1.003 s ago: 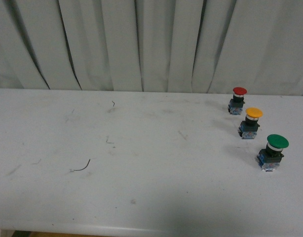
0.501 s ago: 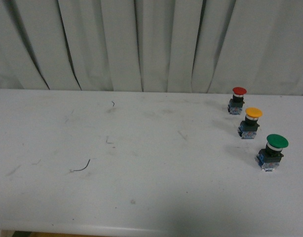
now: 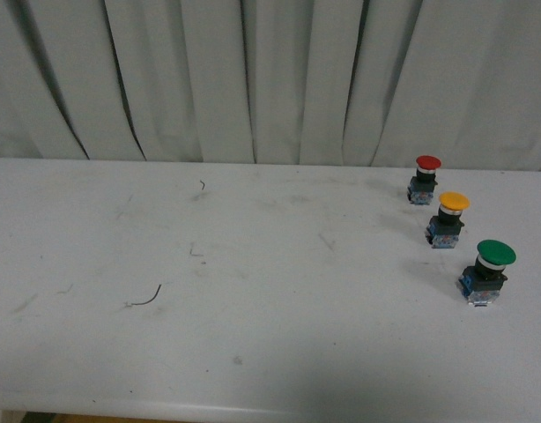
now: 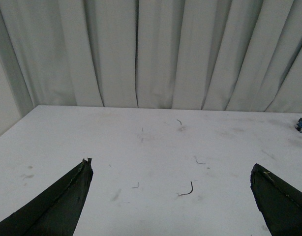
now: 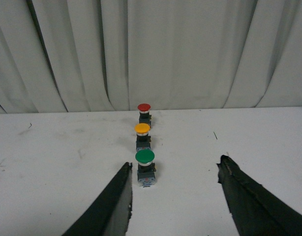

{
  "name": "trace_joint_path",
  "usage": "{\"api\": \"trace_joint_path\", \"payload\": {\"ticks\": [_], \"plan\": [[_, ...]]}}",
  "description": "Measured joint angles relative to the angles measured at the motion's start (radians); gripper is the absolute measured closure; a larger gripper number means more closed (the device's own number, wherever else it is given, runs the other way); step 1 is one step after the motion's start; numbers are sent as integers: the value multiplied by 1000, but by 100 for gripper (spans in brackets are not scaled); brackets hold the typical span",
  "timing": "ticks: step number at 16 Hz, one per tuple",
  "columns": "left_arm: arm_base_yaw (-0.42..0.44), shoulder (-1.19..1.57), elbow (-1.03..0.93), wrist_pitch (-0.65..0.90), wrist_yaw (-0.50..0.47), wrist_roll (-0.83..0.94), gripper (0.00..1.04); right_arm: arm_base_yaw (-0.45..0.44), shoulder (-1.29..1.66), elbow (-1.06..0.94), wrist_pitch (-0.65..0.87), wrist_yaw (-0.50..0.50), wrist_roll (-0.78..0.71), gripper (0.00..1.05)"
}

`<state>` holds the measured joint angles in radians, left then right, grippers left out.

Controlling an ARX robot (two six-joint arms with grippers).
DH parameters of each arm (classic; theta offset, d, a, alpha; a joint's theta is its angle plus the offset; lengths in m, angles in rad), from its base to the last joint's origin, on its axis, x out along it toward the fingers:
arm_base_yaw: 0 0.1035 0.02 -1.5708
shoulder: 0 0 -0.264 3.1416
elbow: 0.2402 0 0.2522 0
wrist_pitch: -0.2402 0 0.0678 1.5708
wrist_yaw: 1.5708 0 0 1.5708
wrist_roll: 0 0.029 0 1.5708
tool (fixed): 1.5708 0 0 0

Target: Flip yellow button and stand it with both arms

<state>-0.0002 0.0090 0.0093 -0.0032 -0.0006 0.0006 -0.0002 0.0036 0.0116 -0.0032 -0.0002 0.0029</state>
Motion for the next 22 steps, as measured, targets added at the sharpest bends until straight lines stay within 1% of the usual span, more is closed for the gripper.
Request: {"api": "trace_joint_path", "payload": {"ticks": [4, 5, 6, 7, 22], "plan": [[0, 0, 0, 0, 0, 0, 7, 0, 0, 0, 0, 0, 0, 5], [0, 0, 0, 0, 0, 0, 7, 0, 0, 0, 0, 0, 0, 5], [0, 0, 0, 0, 0, 0, 7, 0, 0, 0, 0, 0, 0, 8], [0, 0, 0, 0, 0, 0, 7, 0, 0, 0, 0, 0, 0, 6], [0, 0, 0, 0, 0, 0, 7, 0, 0, 0, 0, 0, 0, 6]]}}
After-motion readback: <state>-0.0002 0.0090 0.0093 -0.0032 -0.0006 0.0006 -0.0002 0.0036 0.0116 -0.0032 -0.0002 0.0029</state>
